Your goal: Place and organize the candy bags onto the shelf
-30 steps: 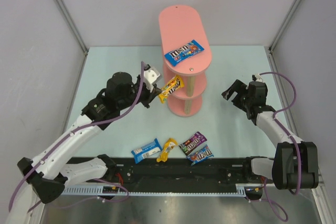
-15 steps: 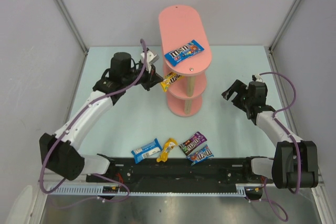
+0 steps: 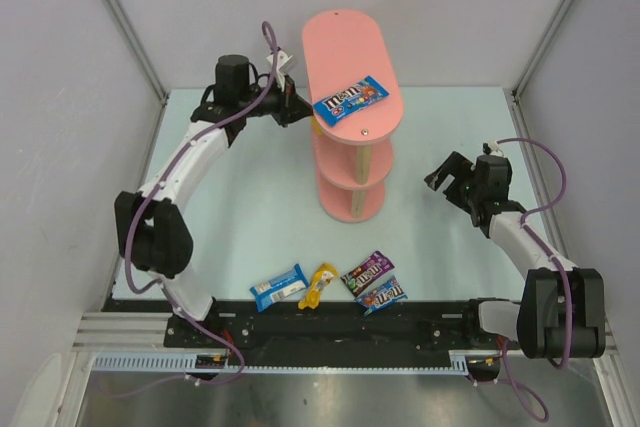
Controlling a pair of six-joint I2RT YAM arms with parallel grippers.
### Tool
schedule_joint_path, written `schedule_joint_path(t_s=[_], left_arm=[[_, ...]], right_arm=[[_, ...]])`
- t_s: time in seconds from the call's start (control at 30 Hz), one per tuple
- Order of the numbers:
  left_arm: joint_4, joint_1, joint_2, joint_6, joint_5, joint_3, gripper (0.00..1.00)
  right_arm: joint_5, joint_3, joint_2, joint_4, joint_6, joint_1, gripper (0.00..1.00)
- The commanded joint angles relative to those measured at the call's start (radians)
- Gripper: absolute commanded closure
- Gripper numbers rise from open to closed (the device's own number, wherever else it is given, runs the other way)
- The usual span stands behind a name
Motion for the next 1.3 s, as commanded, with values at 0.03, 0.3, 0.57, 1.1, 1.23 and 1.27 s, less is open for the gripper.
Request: schedule_joint_path(t_s=[0.03, 0.3, 0.57, 1.1, 1.23, 1.27], left_arm=[[0.050, -0.001, 0.115, -0.041, 0.096, 0.128, 0.83], [0.136, 0.025, 0.002, -0.125, -0.023, 0.005, 0.38], [0.289, 0.102, -0.345, -0.314, -0.261, -0.421, 0.12], [0.182, 0.085, -0.863, -0.646, -0.580, -1.000, 0.00], [0.163, 0.079, -0.930, -0.667, -0.582, -1.044, 0.00], [0.168, 0.076, -0.940, -0.672, -0.580, -1.055, 0.00]], right_arm=[[-0.013, -0.004, 0.007, 0.024, -0.001, -0.004, 0.01], [-0.019, -0.005, -0.007, 0.021, 0.001, -0.004, 0.01], [-0.033, -0.004, -0.026, 0.013, 0.004, -0.004, 0.01], [0.224, -0.011, -0.130, -0.251, 0.009, 0.385, 0.03], [0.089, -0.076, -0.160, -0.191, -0.033, 0.436, 0.12], [0.012, -0.096, -0.174, -0.159, -0.051, 0.445, 0.17]])
